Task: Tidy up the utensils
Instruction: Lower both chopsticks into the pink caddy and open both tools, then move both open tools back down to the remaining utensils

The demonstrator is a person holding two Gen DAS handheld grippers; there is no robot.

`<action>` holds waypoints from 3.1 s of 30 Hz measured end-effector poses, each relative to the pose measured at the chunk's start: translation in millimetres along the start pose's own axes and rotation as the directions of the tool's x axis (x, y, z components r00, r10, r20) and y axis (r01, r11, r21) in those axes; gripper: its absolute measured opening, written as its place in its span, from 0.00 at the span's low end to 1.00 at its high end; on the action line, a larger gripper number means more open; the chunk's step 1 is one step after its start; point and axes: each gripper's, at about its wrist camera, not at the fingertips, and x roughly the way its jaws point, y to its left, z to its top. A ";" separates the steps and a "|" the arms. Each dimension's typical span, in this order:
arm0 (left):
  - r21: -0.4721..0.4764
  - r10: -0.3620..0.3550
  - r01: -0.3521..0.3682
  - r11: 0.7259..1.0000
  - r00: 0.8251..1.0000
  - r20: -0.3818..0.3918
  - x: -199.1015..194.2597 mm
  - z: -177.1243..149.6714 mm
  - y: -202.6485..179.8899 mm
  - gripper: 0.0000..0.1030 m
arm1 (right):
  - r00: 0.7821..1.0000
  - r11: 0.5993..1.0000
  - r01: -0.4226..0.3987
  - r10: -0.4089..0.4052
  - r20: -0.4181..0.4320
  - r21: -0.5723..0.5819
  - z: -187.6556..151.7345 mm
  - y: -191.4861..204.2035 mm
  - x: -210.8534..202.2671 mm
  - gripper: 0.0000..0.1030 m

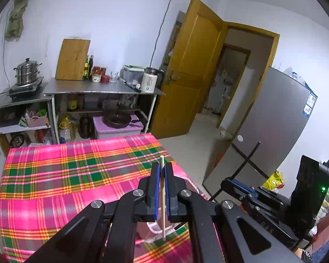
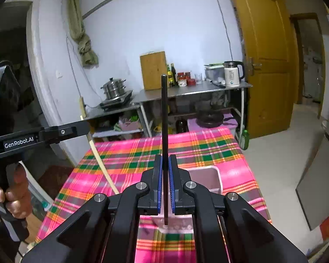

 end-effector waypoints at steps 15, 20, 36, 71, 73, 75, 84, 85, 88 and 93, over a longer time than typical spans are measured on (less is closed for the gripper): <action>-0.023 0.004 -0.006 1.000 0.999 -0.051 63.4 -14.4 16.3 0.04 | 0.997 1.000 0.013 -0.011 -0.077 0.028 -15.4 -16.5 52.0 0.06; -0.015 0.007 -0.008 1.000 0.997 -0.082 77.5 -29.8 21.0 0.04 | 0.992 0.999 0.015 -0.011 -0.127 0.036 -32.0 -19.2 66.5 0.06; -0.009 0.048 -0.048 0.999 0.998 -0.035 29.1 -37.8 36.7 0.14 | 0.993 0.997 0.076 -0.072 -0.093 0.032 -34.4 -22.6 39.7 0.16; -0.239 0.175 -0.251 0.938 0.939 -0.297 -20.0 -257.8 140.5 0.15 | 0.974 0.993 -0.101 0.086 -0.208 -0.064 -128.2 57.1 10.2 0.16; -0.225 0.189 -0.269 0.936 0.928 -0.322 -13.4 -266.6 139.8 0.15 | 0.970 0.992 -0.110 0.093 -0.226 -0.065 -137.6 59.0 14.2 0.16; -0.219 0.195 -0.279 0.935 0.920 -0.341 -7.8 -273.7 139.2 0.15 | 0.966 0.991 -0.117 0.099 -0.237 -0.065 -142.2 59.8 16.8 0.16; -0.156 0.248 -0.321 0.934 0.899 -0.361 10.3 -281.1 130.5 0.15 | 0.958 0.991 -0.121 0.103 -0.267 -0.052 -152.3 60.1 27.5 0.16; -0.149 0.254 -0.324 0.934 0.898 -0.359 11.0 -280.8 130.1 0.15 | 0.957 0.991 -0.123 0.105 -0.270 -0.051 -153.6 60.5 28.6 0.16; -0.119 0.275 -0.337 0.934 0.891 -0.362 11.7 -280.5 129.8 0.10 | 0.954 0.990 -0.129 0.111 -0.280 -0.048 -155.9 62.4 31.7 0.16; -0.129 0.287 -0.353 0.927 0.887 -0.361 0.3 -282.5 144.0 0.08 | 0.938 0.985 -0.160 0.133 -0.319 -0.059 -166.4 76.1 43.2 0.16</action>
